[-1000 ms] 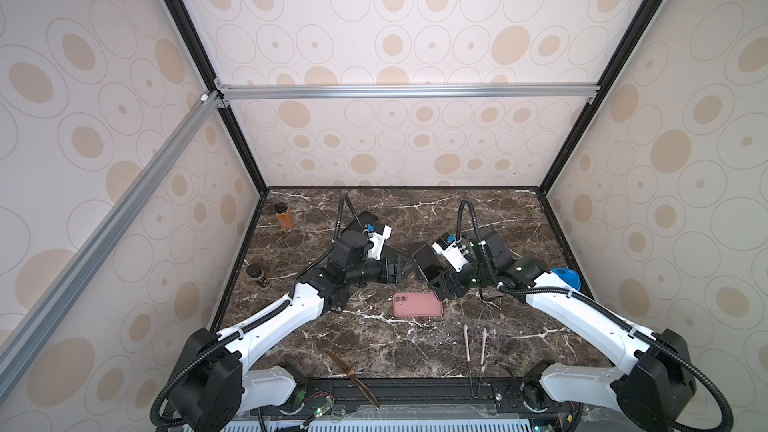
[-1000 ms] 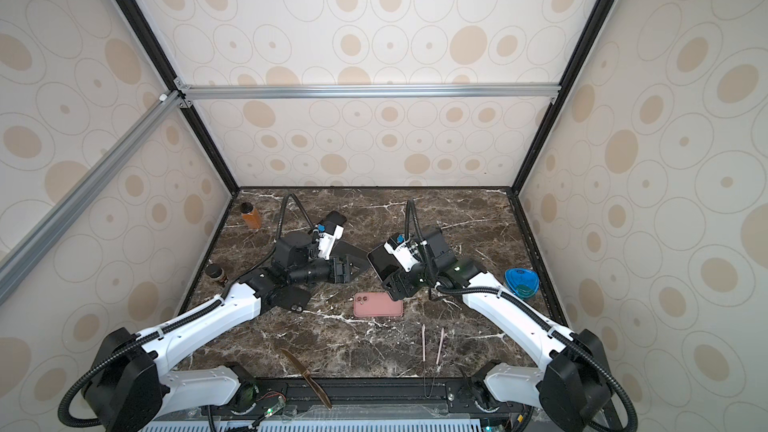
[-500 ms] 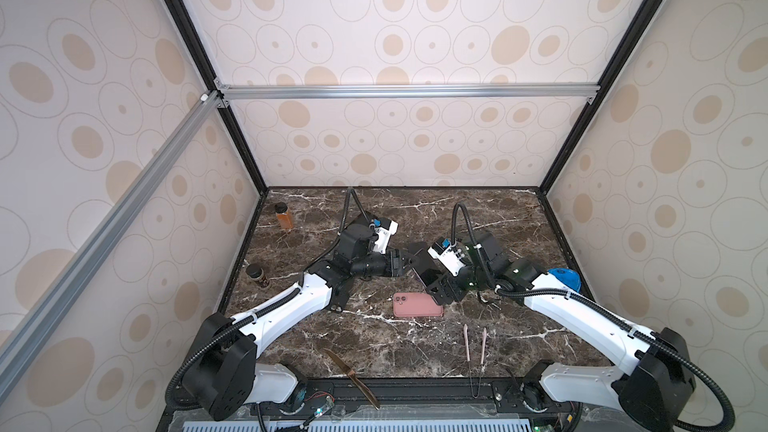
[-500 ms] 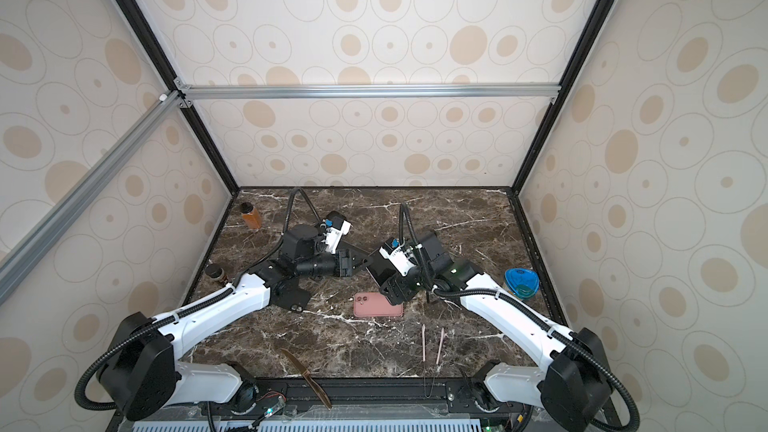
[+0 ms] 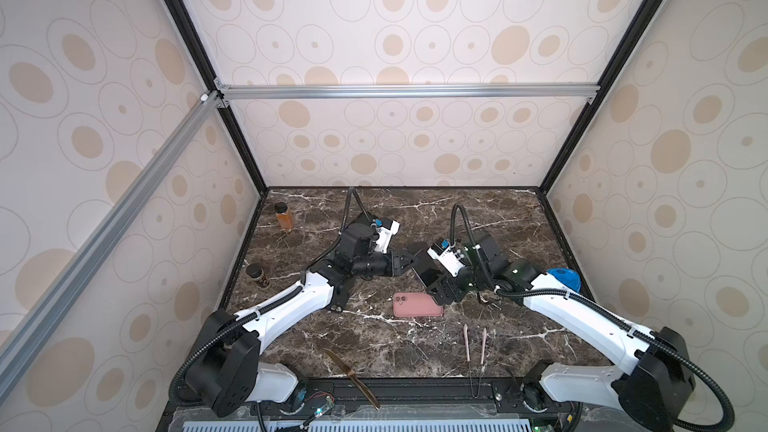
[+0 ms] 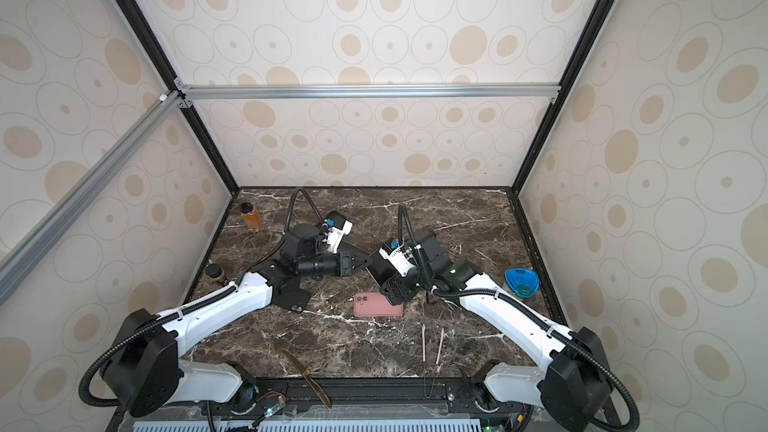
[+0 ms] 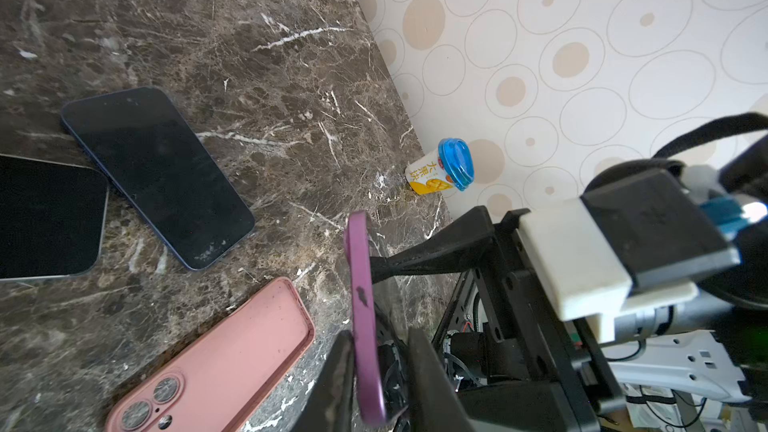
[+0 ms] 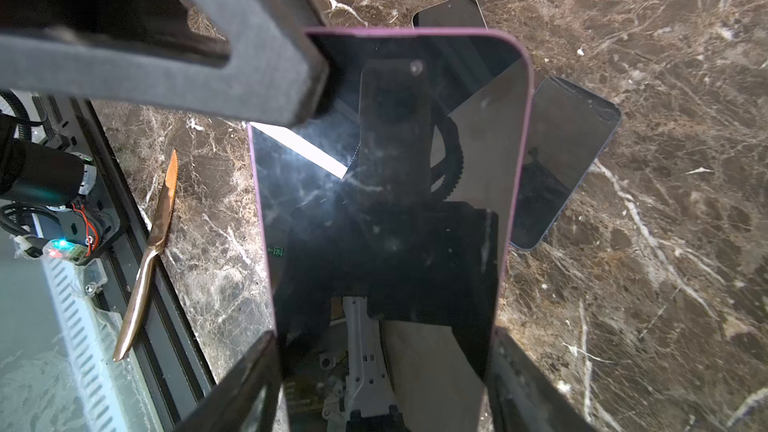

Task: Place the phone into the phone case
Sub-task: 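Bring the held phone to the left gripper and grasp its edge with it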

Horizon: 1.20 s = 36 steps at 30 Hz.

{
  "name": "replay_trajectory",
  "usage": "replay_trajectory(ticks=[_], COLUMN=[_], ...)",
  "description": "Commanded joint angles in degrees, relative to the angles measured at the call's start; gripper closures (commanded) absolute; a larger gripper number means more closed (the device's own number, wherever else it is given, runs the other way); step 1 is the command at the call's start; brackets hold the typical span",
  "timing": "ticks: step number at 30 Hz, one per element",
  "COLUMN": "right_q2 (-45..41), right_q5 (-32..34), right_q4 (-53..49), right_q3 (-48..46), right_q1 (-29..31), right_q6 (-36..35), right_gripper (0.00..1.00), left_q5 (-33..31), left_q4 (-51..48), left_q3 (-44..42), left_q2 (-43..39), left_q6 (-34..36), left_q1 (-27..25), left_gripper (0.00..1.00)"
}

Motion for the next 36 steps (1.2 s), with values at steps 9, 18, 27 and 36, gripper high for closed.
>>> replay_trajectory(ticks=[9,18,27,36], right_q2=[-0.4,-1.2,-3.8,-6.9], right_q5=[2.7,4.5,5.2,2.8], right_q4=[1.7,1.4,-0.2,0.1], right_q3=[1.8,1.3,0.0,-1.1], right_q1=[1.3,1.6,1.8,1.9], right_q6=[-2.0,-1.5,0.7,2.8], right_gripper=[0.91,0.54,0.19,0.12], left_q5=[2.9,3.5,2.9,3.2], left_q4=[4.1,5.1,6.3,8.9], left_q3=[0.8,1.1,0.7,-1.0], left_q2=[0.8,1.1,-0.1,-1.9], left_q6=[-2.0,-2.3,-0.9,0.7], left_q1=[0.4,0.6,1.4,2.3], left_gripper=[0.91,1.0,1.0,1.0])
